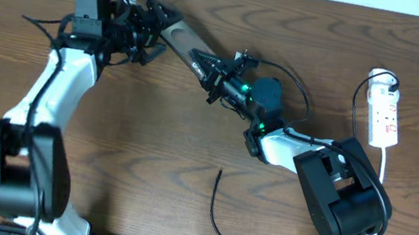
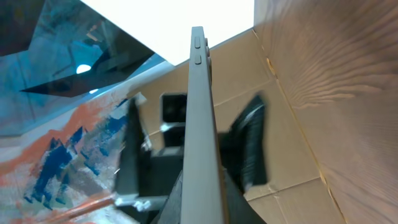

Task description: Plug charger to phone and switch on socket

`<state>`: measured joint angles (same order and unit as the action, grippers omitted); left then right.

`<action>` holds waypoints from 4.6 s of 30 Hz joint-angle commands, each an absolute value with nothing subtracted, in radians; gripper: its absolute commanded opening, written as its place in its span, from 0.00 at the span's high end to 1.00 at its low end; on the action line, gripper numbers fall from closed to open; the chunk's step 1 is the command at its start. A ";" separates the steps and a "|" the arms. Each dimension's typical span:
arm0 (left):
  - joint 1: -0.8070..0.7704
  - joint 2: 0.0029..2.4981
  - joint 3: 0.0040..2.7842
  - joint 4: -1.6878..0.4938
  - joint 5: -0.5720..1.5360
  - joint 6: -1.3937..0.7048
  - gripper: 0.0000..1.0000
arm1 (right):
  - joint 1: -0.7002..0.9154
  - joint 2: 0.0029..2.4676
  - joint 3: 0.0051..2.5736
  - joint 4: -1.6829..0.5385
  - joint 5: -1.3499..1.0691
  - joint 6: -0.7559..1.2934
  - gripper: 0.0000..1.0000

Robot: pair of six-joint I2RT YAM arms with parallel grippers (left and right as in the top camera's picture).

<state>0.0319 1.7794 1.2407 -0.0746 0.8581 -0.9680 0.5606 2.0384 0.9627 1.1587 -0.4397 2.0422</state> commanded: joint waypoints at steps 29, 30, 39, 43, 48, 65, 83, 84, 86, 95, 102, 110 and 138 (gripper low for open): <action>0.028 1.813 1.247 0.067 0.855 -1.160 0.08 | 0.616 2.031 0.973 1.187 -0.305 2.052 0.99; 0.028 1.813 1.247 0.068 0.855 -1.157 0.08 | 0.617 2.031 0.973 1.187 -0.305 2.052 0.99; 0.002 1.813 1.247 0.070 0.851 -1.120 0.08 | 0.646 2.031 0.973 1.186 -0.286 2.052 0.98; 0.000 1.813 1.247 0.070 0.852 -1.120 0.08 | 0.649 2.031 0.973 1.186 -0.286 2.052 0.98; 0.001 1.813 1.247 0.070 0.852 -1.098 0.09 | 0.649 2.031 0.973 1.186 -0.286 2.052 0.98; 0.001 1.813 1.247 0.070 0.817 -1.074 0.15 | 0.650 2.031 0.973 1.173 -0.188 2.051 0.98; 0.000 1.813 1.247 0.069 0.796 -1.066 0.55 | 0.664 2.031 0.973 1.151 -0.230 2.051 0.98; 0.000 1.813 1.247 0.069 0.796 -1.057 0.55 | 0.666 2.031 0.973 1.151 -0.230 2.052 0.98; 0.000 1.813 1.247 0.069 0.796 -1.027 0.57 | 0.668 2.031 0.973 1.151 -0.230 2.052 0.98; 0.000 1.813 1.247 0.062 0.795 -1.009 0.68 | 0.670 2.031 0.973 1.148 -0.230 2.052 0.98; -0.007 1.813 1.247 0.062 0.791 -1.005 0.76 | 0.670 2.031 0.973 1.148 -0.230 2.052 0.99; -0.032 1.813 1.247 0.062 0.765 -0.998 0.87 | 0.682 2.031 0.973 1.148 -0.215 2.052 0.99; -0.012 1.813 1.247 0.061 0.767 -0.994 0.92 | 0.682 2.031 0.973 1.148 -0.216 2.051 0.01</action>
<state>-0.0216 1.8214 1.2400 0.0547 0.7418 -1.0115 0.6662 2.0380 0.9630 1.1458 -0.2153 2.0598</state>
